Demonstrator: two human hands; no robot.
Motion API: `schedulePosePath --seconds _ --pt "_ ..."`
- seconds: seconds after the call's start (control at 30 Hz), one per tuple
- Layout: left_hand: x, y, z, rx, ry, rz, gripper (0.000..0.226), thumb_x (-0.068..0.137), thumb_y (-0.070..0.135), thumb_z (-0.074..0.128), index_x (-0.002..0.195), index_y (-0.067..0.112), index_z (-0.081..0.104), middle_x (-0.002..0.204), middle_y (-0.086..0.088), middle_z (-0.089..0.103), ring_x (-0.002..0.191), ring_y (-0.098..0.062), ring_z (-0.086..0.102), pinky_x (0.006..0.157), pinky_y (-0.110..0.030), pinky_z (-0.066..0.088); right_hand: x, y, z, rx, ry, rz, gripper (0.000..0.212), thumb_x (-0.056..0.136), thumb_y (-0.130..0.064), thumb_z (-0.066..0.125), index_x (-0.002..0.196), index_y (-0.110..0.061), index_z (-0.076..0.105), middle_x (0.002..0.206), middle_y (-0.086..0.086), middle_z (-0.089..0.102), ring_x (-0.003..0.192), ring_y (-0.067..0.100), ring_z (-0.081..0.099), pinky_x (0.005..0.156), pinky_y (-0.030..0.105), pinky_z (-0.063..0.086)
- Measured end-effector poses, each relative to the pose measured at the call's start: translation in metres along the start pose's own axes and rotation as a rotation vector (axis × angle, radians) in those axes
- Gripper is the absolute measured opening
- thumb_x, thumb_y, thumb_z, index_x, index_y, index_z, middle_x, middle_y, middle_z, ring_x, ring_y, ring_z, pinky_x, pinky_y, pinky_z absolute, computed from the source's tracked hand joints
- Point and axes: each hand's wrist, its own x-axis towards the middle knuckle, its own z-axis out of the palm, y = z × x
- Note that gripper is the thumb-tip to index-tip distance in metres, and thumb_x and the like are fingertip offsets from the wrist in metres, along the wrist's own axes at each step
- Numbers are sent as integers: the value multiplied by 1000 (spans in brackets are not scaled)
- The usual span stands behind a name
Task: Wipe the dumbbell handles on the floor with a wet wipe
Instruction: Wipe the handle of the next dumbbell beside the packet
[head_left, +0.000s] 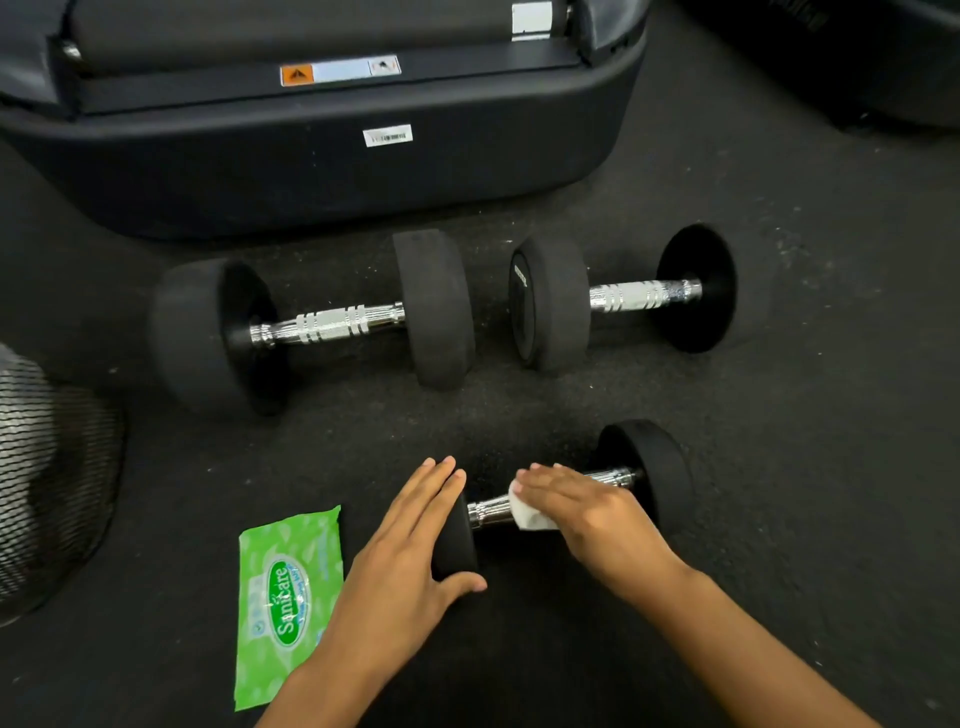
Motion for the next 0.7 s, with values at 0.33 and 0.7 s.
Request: schedulePosePath --seconds 0.33,0.7 --pt "1 -1 1 -12 6 -3 104 50 30 89 140 16 38 146 12 31 138 1 17 109 -9 7 6 -7 0 -8 26 110 42 65 6 67 105 -9 70 108 7 69 102 20 64 96 37 41" --pt "2 -2 2 -35 1 -19 101 54 31 87 140 18 37 148 12 29 138 3 13 109 -10 8 15 -24 7 -17 48 184 41 60 5 59 97 -7 71 99 7 71 92 23 68 80 36 53"
